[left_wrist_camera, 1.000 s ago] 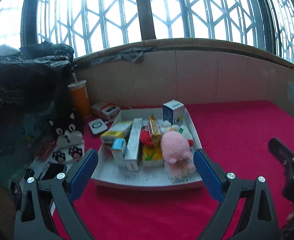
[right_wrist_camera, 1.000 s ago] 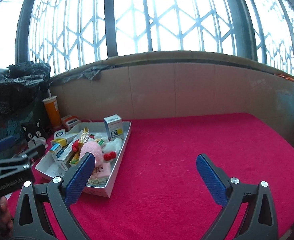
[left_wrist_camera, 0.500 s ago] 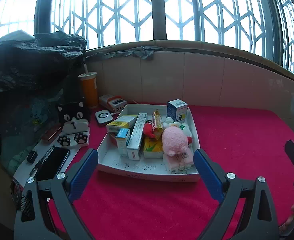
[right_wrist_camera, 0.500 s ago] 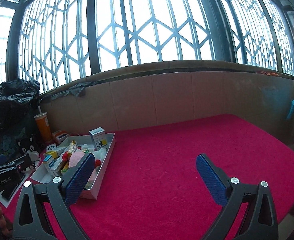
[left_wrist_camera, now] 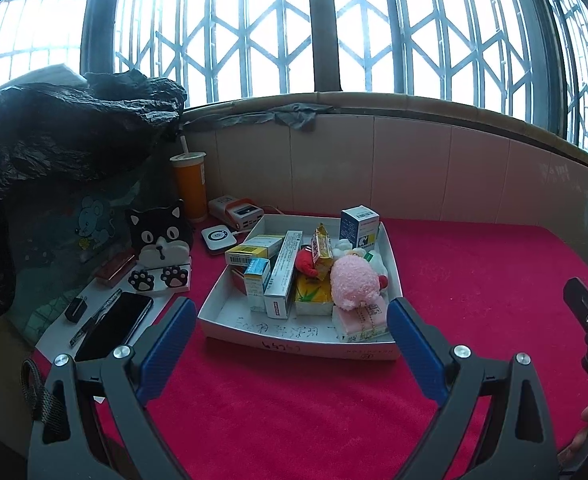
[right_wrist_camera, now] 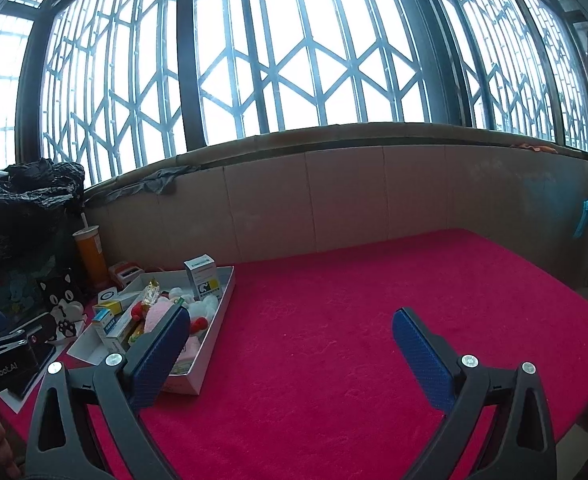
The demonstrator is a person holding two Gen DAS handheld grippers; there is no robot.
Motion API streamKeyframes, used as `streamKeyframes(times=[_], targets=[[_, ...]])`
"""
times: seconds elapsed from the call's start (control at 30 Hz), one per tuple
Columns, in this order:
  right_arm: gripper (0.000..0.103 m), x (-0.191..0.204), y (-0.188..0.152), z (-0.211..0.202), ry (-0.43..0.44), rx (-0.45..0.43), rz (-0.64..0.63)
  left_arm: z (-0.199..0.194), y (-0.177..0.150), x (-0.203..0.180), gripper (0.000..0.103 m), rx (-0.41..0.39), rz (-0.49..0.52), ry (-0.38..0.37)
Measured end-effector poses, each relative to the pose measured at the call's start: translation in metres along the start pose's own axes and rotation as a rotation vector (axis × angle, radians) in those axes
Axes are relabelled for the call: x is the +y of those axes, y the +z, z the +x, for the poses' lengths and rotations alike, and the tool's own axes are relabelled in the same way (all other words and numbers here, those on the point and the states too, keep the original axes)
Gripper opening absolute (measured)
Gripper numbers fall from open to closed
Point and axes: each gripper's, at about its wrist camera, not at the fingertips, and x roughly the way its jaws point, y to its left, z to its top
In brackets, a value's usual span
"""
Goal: Organize objects
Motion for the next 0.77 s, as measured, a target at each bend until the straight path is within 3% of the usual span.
streamKeyframes(times=[0.77], targets=[[0.103, -0.0023, -0.0028, 0.0059, 0.007, 0.029, 0.01, 0.0013, -0.0012, -0.001, 0.096, 0.002, 0.01, -0.02]])
